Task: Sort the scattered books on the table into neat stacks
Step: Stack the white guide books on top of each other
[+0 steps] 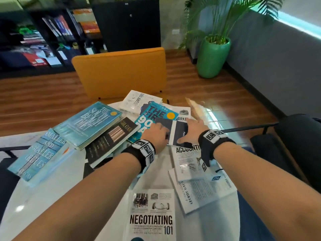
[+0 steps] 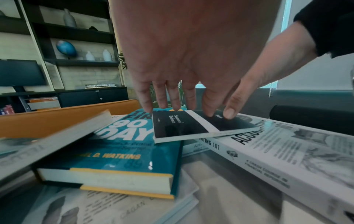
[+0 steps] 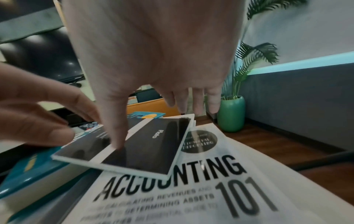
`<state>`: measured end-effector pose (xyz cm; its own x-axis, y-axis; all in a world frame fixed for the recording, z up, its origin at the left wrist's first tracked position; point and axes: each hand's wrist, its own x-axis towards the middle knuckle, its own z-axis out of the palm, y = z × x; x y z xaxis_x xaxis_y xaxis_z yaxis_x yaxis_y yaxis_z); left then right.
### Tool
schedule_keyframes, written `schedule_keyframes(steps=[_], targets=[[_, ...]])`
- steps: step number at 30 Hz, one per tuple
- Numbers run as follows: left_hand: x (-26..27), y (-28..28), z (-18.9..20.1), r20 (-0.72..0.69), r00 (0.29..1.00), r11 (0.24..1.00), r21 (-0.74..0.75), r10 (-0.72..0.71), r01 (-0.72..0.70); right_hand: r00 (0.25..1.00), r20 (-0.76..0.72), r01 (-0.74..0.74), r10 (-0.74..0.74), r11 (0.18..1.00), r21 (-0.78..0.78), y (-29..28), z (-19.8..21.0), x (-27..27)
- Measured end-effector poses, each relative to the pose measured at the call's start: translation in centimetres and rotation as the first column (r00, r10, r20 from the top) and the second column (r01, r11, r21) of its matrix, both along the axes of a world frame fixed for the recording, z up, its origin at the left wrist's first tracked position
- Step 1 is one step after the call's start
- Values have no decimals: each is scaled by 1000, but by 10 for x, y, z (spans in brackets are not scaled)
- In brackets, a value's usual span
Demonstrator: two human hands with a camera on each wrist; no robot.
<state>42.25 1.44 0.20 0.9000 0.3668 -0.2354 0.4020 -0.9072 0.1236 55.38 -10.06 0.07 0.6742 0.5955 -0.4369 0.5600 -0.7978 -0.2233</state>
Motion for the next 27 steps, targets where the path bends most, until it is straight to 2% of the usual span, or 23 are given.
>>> schedule_keyframes(steps=[4, 8, 12, 14, 16, 19, 22, 25, 27], targets=[[6, 4, -9, 41, 999, 1000, -9, 20, -20, 996, 48, -67, 69, 997, -31, 1, -10, 10], [8, 7, -11, 131, 989, 996, 28, 75, -80, 995, 98, 2, -13, 993, 118, -5, -12, 1], [1, 5, -2, 226, 973, 990, 117, 52, -80, 989, -138, 118, -60, 879, 462, -3, 0, -12], [-9, 5, 6, 321, 947, 984, 158, 27, -81, 987, -156, 114, -38, 850, 514, -2, 10, -23], [-21, 4, 17, 403, 915, 986, 156, -7, -61, 988, -150, 52, 30, 858, 511, -1, 21, -38], [-45, 0, 43, 318, 947, 999, -11, 48, -47, 989, -115, -15, 94, 833, 552, 0, 41, -70], [-83, -2, 62, 258, 935, 950, -255, 245, -178, 988, -153, 114, -11, 719, 685, 3, 51, -107], [-136, 0, 68, 290, 847, 867, -377, 445, -326, 972, -177, 233, -153, 719, 654, 7, 49, -149], [-171, 4, 66, 318, 742, 770, -500, 590, -398, 930, -329, 346, -166, 703, 622, 9, 51, -184]])
